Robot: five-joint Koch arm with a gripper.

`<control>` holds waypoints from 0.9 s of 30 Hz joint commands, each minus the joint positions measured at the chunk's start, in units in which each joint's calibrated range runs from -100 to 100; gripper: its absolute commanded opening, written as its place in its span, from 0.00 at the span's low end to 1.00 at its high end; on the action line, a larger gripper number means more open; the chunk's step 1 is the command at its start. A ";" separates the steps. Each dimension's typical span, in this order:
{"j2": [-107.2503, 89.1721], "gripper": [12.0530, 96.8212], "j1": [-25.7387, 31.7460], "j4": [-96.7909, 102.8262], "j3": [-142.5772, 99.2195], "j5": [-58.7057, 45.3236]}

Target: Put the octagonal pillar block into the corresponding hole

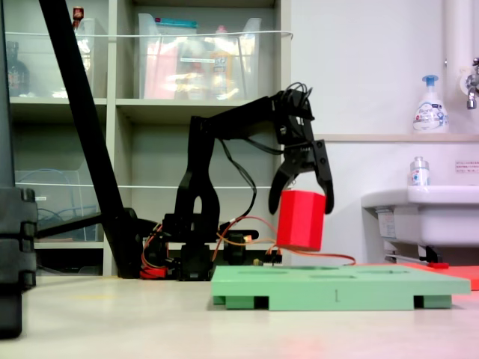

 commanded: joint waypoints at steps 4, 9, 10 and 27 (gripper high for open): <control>2.94 0.37 0.98 6.41 2.77 0.29; 5.87 0.37 1.66 10.26 2.77 0.59; 6.29 0.37 1.81 10.64 2.77 0.59; 10.34 0.37 2.10 11.70 2.47 0.59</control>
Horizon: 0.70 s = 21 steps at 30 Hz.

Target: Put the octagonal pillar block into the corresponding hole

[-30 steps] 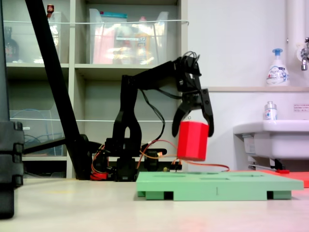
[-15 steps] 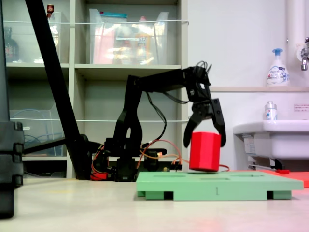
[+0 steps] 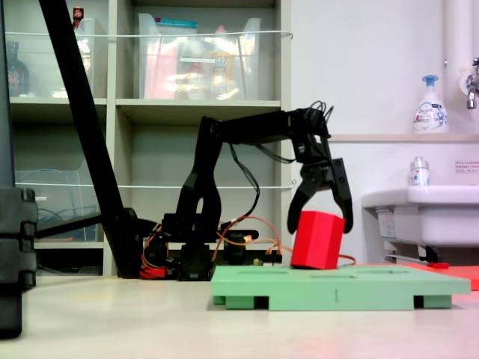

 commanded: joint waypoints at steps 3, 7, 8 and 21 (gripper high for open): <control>-0.05 0.37 0.63 2.99 2.67 0.54; 0.92 0.37 0.93 3.18 2.57 0.59; 1.20 0.37 1.03 3.18 2.57 0.68; 1.20 0.37 1.66 3.18 2.77 2.20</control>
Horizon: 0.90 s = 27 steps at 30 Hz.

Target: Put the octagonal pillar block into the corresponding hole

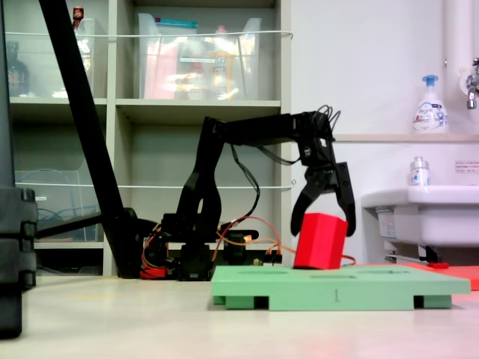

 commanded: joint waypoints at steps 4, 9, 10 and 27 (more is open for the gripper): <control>-0.44 0.37 0.44 3.18 2.57 0.59; -0.30 0.37 0.34 3.18 2.57 0.59; -0.16 0.37 0.29 3.18 2.47 0.59; 0.54 0.45 -2.78 3.18 -2.01 -1.76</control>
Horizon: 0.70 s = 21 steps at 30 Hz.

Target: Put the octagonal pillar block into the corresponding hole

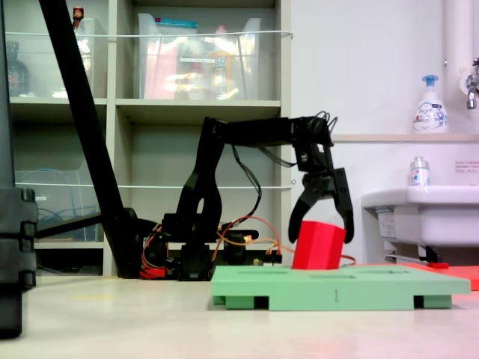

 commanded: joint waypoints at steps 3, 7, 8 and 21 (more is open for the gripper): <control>0.00 0.47 -1.51 1.42 -1.76 -1.17; -0.14 0.52 -2.15 6.52 -8.24 -1.32; -0.14 0.57 -2.20 6.52 -8.83 -1.27; -1.68 0.99 -1.95 10.66 -11.33 -2.59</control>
